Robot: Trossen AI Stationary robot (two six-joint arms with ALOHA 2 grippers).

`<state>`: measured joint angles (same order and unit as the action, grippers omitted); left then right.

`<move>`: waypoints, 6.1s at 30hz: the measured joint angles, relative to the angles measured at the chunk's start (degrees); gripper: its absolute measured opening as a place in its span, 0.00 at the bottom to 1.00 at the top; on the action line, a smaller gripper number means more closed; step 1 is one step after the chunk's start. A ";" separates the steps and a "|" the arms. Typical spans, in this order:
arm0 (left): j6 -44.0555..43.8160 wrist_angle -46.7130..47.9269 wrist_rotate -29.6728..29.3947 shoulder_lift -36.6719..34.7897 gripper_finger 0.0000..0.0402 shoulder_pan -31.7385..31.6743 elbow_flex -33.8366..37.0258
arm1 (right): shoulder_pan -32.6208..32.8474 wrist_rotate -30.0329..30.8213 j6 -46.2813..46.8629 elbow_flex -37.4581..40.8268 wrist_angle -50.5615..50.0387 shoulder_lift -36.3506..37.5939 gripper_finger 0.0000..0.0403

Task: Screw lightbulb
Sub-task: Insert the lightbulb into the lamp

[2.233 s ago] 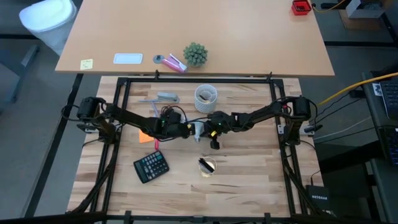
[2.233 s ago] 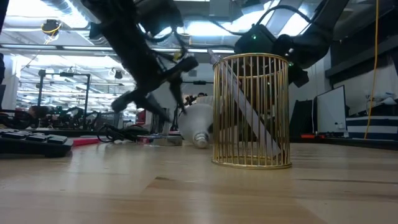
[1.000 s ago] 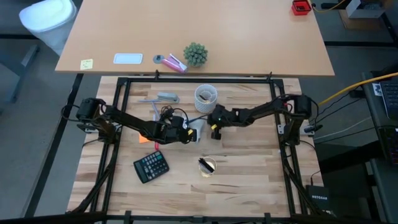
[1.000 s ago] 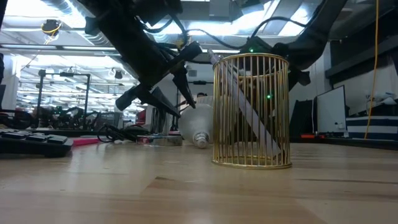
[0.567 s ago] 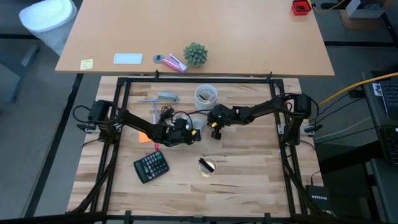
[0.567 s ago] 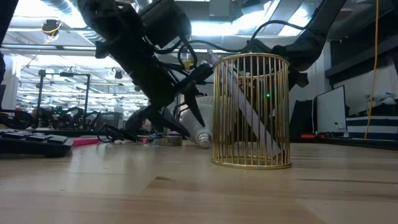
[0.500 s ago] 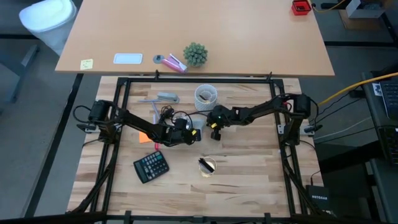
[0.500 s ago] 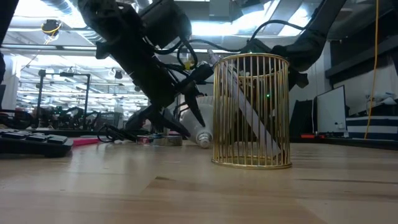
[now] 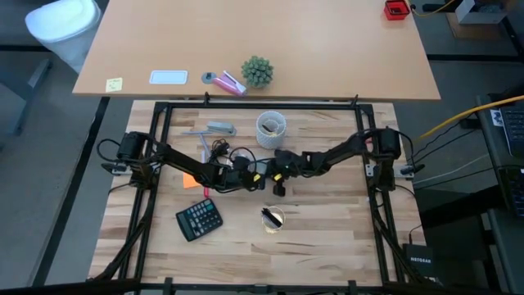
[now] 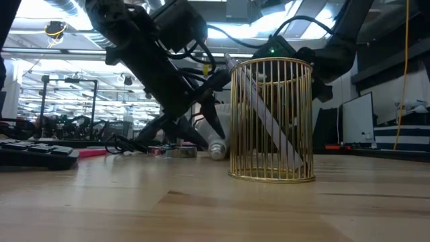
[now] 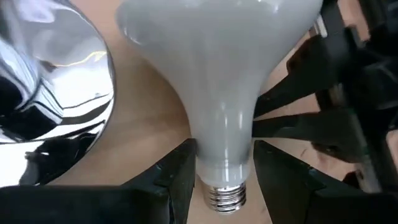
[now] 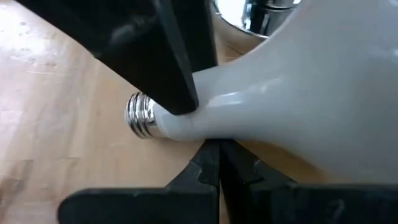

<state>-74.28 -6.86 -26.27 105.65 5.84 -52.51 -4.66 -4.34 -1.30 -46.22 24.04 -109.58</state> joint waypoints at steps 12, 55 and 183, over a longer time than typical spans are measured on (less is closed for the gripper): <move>3.86 0.85 3.76 0.18 0.38 -0.65 0.07 | 4.16 1.33 0.02 -2.37 -1.45 -0.15 0.01; 4.56 0.34 3.39 -8.20 0.38 -1.43 0.00 | 4.37 2.25 -3.78 -3.01 -21.64 19.72 0.01; 69.04 -83.09 -7.82 10.54 0.38 -3.53 20.10 | -3.26 12.23 -6.73 -2.83 -22.02 30.53 0.01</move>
<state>-5.24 -89.95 -34.09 116.19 2.31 -32.41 -7.92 7.89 -8.03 -49.06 2.01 -79.05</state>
